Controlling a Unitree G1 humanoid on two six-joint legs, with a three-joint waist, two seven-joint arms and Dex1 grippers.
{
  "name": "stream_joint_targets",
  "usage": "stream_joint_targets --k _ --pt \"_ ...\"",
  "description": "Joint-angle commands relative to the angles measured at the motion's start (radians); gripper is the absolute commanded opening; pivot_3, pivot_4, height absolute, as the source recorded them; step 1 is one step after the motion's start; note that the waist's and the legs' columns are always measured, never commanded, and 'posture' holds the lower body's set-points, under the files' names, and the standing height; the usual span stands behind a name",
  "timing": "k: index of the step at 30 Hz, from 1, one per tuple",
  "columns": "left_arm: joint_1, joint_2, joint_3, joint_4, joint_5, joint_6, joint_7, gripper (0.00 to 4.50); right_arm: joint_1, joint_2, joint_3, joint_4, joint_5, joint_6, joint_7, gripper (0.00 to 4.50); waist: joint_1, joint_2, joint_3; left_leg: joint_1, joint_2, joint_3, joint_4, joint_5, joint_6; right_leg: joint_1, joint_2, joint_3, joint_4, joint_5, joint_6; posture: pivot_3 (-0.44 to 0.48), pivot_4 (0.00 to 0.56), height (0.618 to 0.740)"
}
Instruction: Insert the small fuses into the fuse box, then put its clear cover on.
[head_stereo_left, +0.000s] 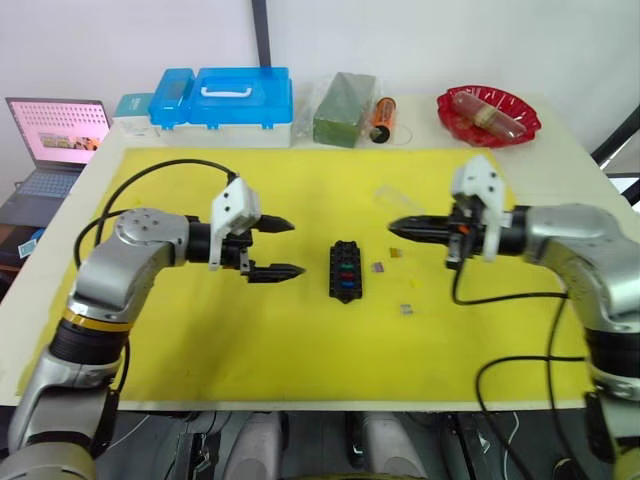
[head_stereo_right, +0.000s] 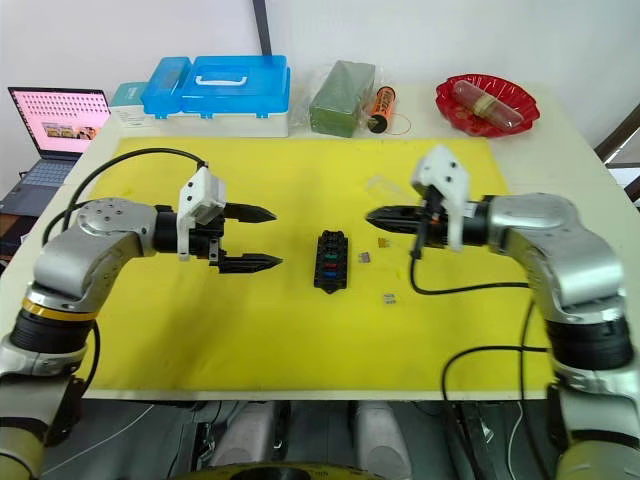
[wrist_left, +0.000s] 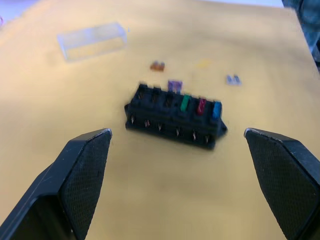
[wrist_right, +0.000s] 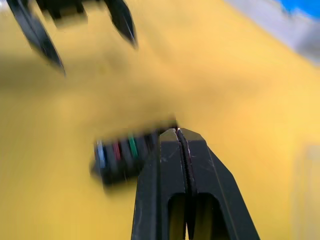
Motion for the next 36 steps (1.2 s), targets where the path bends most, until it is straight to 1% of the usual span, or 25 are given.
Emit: stream_joint_targets --k 1,3,6,8,10,11,13,16,17,22,25,28,30,31,34,36 --pt "0.017 0.046 0.031 -0.031 -0.015 -0.001 -0.026 4.50 0.048 -0.115 -0.074 0.026 0.007 -0.017 0.071 0.02 -0.003 0.000 0.000 0.000 0.000 0.000 0.000 0.000 0.000 0.000 0.000 0.000 0.000 0.000 0.000 0.000 0.150 0.740" --pt "0.032 0.070 0.026 -0.032 -0.009 -0.012 -0.041 4.50 0.087 -0.165 -0.101 0.065 0.016 -0.024 0.104 0.02 -0.004 0.000 0.000 0.001 0.001 0.001 0.000 0.000 0.000 0.000 0.000 0.001 0.000 0.000 0.000 0.000 0.150 0.740" --pt "0.044 0.088 0.028 -0.032 -0.015 -0.012 -0.058 4.50 0.121 -0.200 -0.125 0.095 0.018 -0.050 0.127 0.63 -0.004 0.000 0.000 0.001 0.001 0.001 0.000 0.000 0.000 0.000 0.001 0.001 0.000 0.000 -0.001 0.000 0.150 0.740" --pt "0.055 0.112 0.042 0.009 -0.004 -0.043 -0.079 4.50 0.172 -0.254 -0.168 0.130 0.018 -0.039 0.166 1.27 -0.001 0.001 0.000 0.001 0.001 0.002 0.000 0.000 0.000 0.000 0.001 0.001 0.000 0.000 -0.001 0.000 0.150 0.740" --pt "0.064 0.126 0.054 0.047 0.011 -0.069 -0.083 4.50 0.219 -0.288 -0.203 0.161 0.016 -0.038 0.189 2.03 0.003 0.001 0.000 0.001 0.001 0.002 0.000 0.000 0.000 0.000 0.001 0.001 0.000 0.000 0.000 0.000 0.150 0.740" --pt "0.066 0.129 0.053 0.048 0.009 -0.069 -0.082 4.50 0.233 -0.294 -0.213 0.169 0.016 -0.045 0.191 2.33 0.003 0.001 0.000 0.001 0.001 0.002 0.000 0.000 0.000 0.000 0.000 0.001 -0.001 0.000 0.000 0.000 0.150 0.740" --pt "0.066 0.121 0.056 0.033 -0.011 -0.053 -0.074 4.50 0.258 -0.295 -0.230 0.163 0.027 -0.047 0.194 3.08 0.002 0.001 0.000 0.001 0.001 0.002 0.000 0.000 0.000 0.000 0.000 0.001 -0.001 0.000 0.000 0.000 0.150 0.740" --pt "0.069 0.110 0.053 0.007 -0.033 -0.033 -0.071 4.50 0.282 -0.281 -0.243 0.117 0.052 -0.023 0.180 4.18 0.001 0.001 0.000 0.001 0.001 0.002 0.000 0.000 0.000 0.000 0.000 0.001 -0.001 0.000 0.000 0.000 0.150 0.740" --pt "0.071 0.109 0.053 0.002 -0.035 -0.032 -0.073 4.50 0.286 -0.276 -0.243 0.095 0.063 -0.012 0.172 4.46 0.001 0.001 0.000 0.001 0.001 0.002 0.000 0.000 0.000 0.000 0.000 0.001 -0.001 0.000 0.000 0.000 0.150 0.740" --pt "0.070 0.089 0.024 -0.045 -0.045 -0.032 -0.084 4.50 0.266 -0.227 -0.174 -0.015 0.129 0.093 0.100 4.46 -0.001 0.001 0.000 0.001 0.002 0.002 0.000 0.000 0.000 0.000 0.001 0.001 -0.001 0.000 0.000 0.000 0.150 0.740" --pt "0.060 0.066 0.006 -0.092 -0.068 -0.001 -0.085 4.50 0.219 -0.195 -0.103 -0.036 0.164 0.172 0.065 4.46 0.000 0.000 0.001 0.000 0.001 0.002 0.000 0.000 0.000 0.000 0.001 0.001 -0.001 0.000 0.000 0.000 0.150 0.740" --pt "0.049 0.065 0.010 -0.110 -0.088 0.018 -0.091 4.50 0.150 -0.156 -0.023 -0.074 0.187 0.238 0.022 4.46 0.000 0.000 0.001 0.000 0.001 0.002 0.000 0.000 0.000 0.000 0.001 0.001 -0.001 0.000 0.000 0.000 0.150 0.740" --pt "0.031 0.044 -0.015 -0.123 -0.084 0.030 -0.075 4.50 0.126 -0.137 0.029 -0.060 0.174 0.221 0.036 4.46 0.000 0.000 0.001 0.000 0.001 0.002 0.000 0.000 0.000 0.000 0.001 0.001 -0.001 0.000 0.000 0.000 0.150 0.740" --pt "0.035 0.048 -0.012 -0.124 -0.083 0.024 -0.082 4.50 0.110 -0.124 0.052 -0.065 0.172 0.228 0.025 4.46 0.000 0.000 0.001 0.000 0.001 0.002 0.000 0.000 0.000 0.000 0.001 0.001 -0.001 0.000 0.000 0.000 0.150 0.740" --pt "0.054 0.052 -0.020 -0.142 -0.076 0.019 -0.082 4.50 0.079 -0.098 0.122 -0.064 0.161 0.220 0.035 3.87 0.001 0.000 0.001 0.000 0.001 0.002 0.000 0.000 0.000 0.000 0.001 0.001 -0.001 0.000 0.000 0.000 0.150 0.740" --pt "0.074 0.054 -0.027 -0.161 -0.071 0.015 -0.075 4.50 0.050 -0.091 0.171 -0.057 0.148 0.218 0.042 3.17 0.001 0.000 0.001 0.000 0.001 0.002 0.000 0.000 0.000 0.000 0.001 0.001 -0.001 0.000 0.000 0.000 0.150 0.740"
